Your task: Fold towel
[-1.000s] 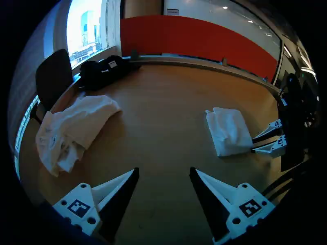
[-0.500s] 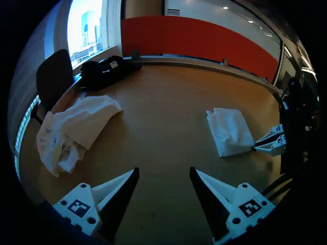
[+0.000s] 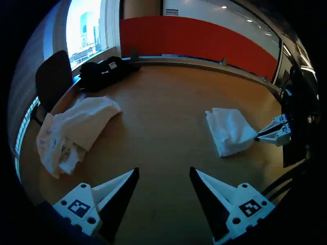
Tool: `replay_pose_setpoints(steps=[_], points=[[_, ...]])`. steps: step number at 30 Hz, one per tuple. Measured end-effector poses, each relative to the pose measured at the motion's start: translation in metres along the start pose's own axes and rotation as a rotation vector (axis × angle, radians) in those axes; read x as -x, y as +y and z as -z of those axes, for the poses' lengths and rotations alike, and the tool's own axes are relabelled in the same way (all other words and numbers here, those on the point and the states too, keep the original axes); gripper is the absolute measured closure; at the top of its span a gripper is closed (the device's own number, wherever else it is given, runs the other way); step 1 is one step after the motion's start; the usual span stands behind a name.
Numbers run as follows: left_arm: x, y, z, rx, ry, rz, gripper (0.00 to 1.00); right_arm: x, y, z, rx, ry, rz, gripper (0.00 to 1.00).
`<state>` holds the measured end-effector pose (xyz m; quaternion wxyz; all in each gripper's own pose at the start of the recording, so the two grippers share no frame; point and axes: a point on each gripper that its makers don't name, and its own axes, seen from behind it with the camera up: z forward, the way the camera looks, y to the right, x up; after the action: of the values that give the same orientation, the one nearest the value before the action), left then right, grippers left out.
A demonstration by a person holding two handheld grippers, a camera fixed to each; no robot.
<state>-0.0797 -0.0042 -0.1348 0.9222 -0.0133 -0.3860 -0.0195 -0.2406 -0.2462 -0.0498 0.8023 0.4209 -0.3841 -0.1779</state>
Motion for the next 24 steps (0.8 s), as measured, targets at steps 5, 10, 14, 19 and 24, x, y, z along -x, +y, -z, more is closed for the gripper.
replay_pose_setpoints(steps=[5, 10, 14, 19, 24], points=[[0.0, 0.0, 0.001, 0.0, 0.001, 0.0, 0.09, -0.04, 0.004, 0.014, -0.016, 0.048, 0.03, 0.95], [0.0, 0.002, 0.002, 0.003, 0.002, -0.002, 0.09, -0.085, 0.008, 0.03, -0.032, 0.103, 0.059, 0.95], [-0.001, 0.003, 0.002, 0.007, 0.005, -0.005, 0.09, -0.119, 0.01, 0.045, -0.049, 0.148, 0.066, 0.95], [-0.005, 0.006, 0.002, 0.014, 0.012, -0.005, 0.09, -0.146, 0.018, 0.063, -0.042, 0.179, 0.08, 0.95], [-0.009, 0.009, 0.002, 0.022, 0.018, -0.01, 0.09, -0.153, 0.024, 0.076, -0.03, 0.186, 0.091, 0.95]])
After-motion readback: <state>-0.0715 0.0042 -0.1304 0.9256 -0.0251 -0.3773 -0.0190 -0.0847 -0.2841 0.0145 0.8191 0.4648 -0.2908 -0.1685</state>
